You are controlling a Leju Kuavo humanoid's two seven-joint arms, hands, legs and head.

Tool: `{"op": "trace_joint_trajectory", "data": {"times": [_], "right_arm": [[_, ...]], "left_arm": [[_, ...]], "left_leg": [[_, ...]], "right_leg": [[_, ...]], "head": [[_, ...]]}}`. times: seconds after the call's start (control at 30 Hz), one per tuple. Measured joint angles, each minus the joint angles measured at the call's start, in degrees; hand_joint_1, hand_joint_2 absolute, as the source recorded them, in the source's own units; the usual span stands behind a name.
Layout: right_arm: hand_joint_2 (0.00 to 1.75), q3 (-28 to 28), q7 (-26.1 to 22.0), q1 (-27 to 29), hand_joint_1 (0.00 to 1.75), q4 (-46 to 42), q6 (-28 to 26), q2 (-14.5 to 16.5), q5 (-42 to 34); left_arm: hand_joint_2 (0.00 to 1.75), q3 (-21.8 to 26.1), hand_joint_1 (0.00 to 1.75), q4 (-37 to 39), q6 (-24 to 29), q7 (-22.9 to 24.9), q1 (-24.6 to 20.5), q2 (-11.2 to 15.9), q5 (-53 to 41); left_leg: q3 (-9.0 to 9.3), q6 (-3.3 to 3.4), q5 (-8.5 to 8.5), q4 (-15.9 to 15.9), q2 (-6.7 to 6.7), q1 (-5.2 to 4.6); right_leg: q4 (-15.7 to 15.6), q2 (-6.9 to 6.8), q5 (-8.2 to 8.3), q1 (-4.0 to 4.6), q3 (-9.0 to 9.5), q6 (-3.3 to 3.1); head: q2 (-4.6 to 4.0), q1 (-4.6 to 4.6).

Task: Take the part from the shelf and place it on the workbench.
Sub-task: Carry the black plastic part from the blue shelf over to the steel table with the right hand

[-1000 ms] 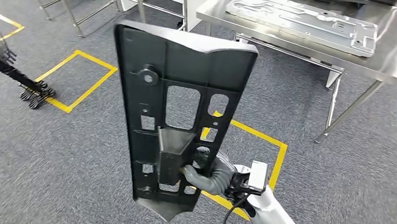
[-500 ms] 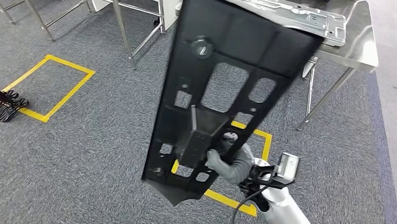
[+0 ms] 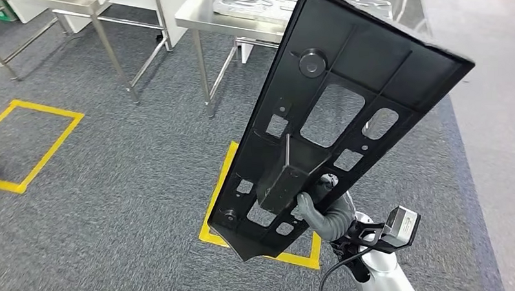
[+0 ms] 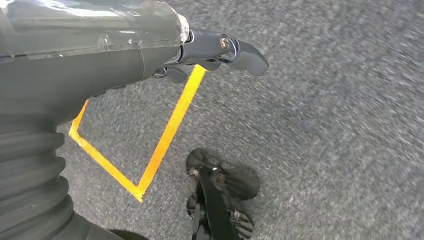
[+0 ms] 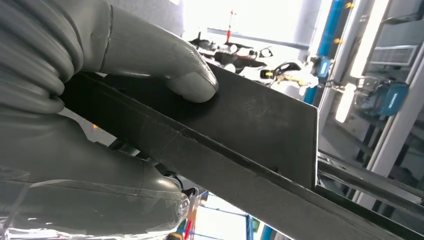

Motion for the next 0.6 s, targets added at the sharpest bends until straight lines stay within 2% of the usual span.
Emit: {"op": "trace_joint_trajectory", "data": {"times": [0.07, 0.1, 0.13, 0.2, 0.27, 0.33, 0.37, 0.4, 0.43, 0.47, 0.53, 0.57, 0.6], "right_arm": [[1.75, -0.07, -0.16, -0.18, 1.75, 0.06, 0.47, 0.02, 0.24], [1.75, -0.13, -0.21, -0.31, 1.75, 0.1, 0.73, 0.03, 0.31], [1.75, -0.21, -0.22, -0.41, 1.75, 0.14, 0.97, 0.05, 0.36], [1.75, -0.41, -0.15, -0.56, 1.75, 0.16, 1.37, 0.07, 0.43], [1.75, -0.58, 0.0, -0.99, 1.75, 0.16, 1.6, 0.07, 0.51], [1.75, -0.67, 0.2, -1.43, 1.75, 0.17, 1.66, 0.07, 0.58], [1.75, -0.73, 0.34, -1.51, 1.75, 0.21, 1.64, 0.06, 0.63], [1.75, -0.8, 0.5, -1.5, 1.75, 0.28, 1.6, 0.05, 0.74], [1.75, -0.91, 0.68, -1.48, 1.75, 0.37, 1.53, 0.03, 0.92], [1.75, -1.03, 0.81, -1.46, 1.75, 0.44, 1.44, 0.01, 1.13], [1.75, -1.23, 0.92, -1.44, 1.75, 0.5, 1.25, -0.04, 1.44], [1.75, -1.29, 0.91, -1.4, 1.75, 0.48, 1.15, -0.04, 1.56], [1.75, -1.32, 0.89, -1.32, 1.75, 0.44, 1.07, -0.02, 1.67]], "left_arm": [[1.75, 0.0, 0.0, 0.0, -0.03, -0.03, -0.1, 0.0, 0.01], [1.75, 0.0, 0.0, 0.0, -0.06, -0.05, -0.15, 0.0, 0.01], [1.75, 0.0, 0.0, 0.0, -0.13, -0.08, -0.21, -0.01, -0.03], [1.75, -0.01, 0.0, 0.0, -0.37, -0.14, -0.35, -0.05, -0.18], [1.75, -0.02, 0.0, 0.0, -0.66, -0.15, -0.4, -0.11, -0.4], [1.75, -0.03, 0.0, 0.0, -0.81, -0.12, -0.3, -0.11, -0.56], [1.75, -0.03, 0.0, 0.0, -0.84, -0.1, -0.25, -0.11, -0.62], [1.75, -0.04, 0.0, 0.0, -0.89, -0.08, -0.23, -0.11, -0.67], [1.75, -0.04, 0.0, 0.0, -0.96, -0.07, -0.26, -0.11, -0.71], [1.75, -0.05, 0.0, 0.0, -1.08, -0.07, -0.31, -0.12, -0.74], [1.75, -0.07, 0.0, 0.0, -1.38, -0.08, -0.41, -0.16, -0.77], [1.75, -0.08, 0.0, 0.0, -1.51, -0.09, -0.44, -0.18, -0.78], [1.75, -0.09, 0.0, 0.0, -1.61, -0.11, -0.46, -0.2, -0.78]], "left_leg": [[2.9, 0.32, 2.23, -6.39, -1.93, 0.22], [3.5, 0.62, 2.36, -7.74, -2.56, 0.2], [3.61, 0.98, 2.17, -7.94, -2.62, 0.07], [3.7, 1.83, 2.49, -8.25, -1.68, 0.08], [3.93, 2.63, 2.84, -8.85, -0.56, 0.29], [3.99, 3.05, 2.89, -9.06, 0.59, 0.22], [3.95, 3.1, 2.86, -9.04, 1.07, 0.14], [3.94, 3.12, 2.81, -9.03, 1.49, 0.08], [3.97, 3.09, 2.76, -9.01, 1.83, 0.06], [4.06, 3.02, 2.7, -9.0, 2.09, 0.06], [4.32, 2.72, 2.51, -8.98, 2.47, -0.01], [4.41, 2.45, 2.4, -8.94, 2.56, -0.12], [4.44, 2.15, 2.32, -8.92, 2.63, -0.21]], "right_leg": [[0.59, 1.22, -0.24, 0.01, -0.33, 0.61], [0.76, 1.73, -0.25, 0.01, -0.58, 0.97], [0.78, 2.2, -0.14, -0.04, -0.81, 1.36], [0.72, 2.55, -0.05, -0.15, -1.01, 2.09], [3.14, 0.49, -1.66, -0.07, -2.2, 2.64], [10.02, -2.28, -5.13, -0.16, -5.63, 3.04], [13.83, -2.93, -6.58, -0.29, -7.58, 3.22], [16.34, -3.26, -7.15, -0.42, -8.88, 3.36], [16.8, -3.41, -6.67, -0.51, -9.15, 3.43], [14.59, -3.54, -5.07, -0.56, -8.02, 3.39], [6.37, -4.08, -1.42, -0.45, -3.66, 2.97], [2.9, -4.34, -0.32, -0.28, -1.85, 2.63], [1.0, -4.52, 0.03, -0.09, -0.9, 2.3]], "head": [[0.0, -0.01], [0.0, -0.01], [0.0, -0.01], [0.0, 0.0], [0.0, 0.01], [0.0, 0.01], [0.0, 0.0], [0.0, 0.0], [0.0, 0.0], [0.0, 0.0], [0.0, 0.0], [0.0, 0.0], [0.0, 0.0]]}}
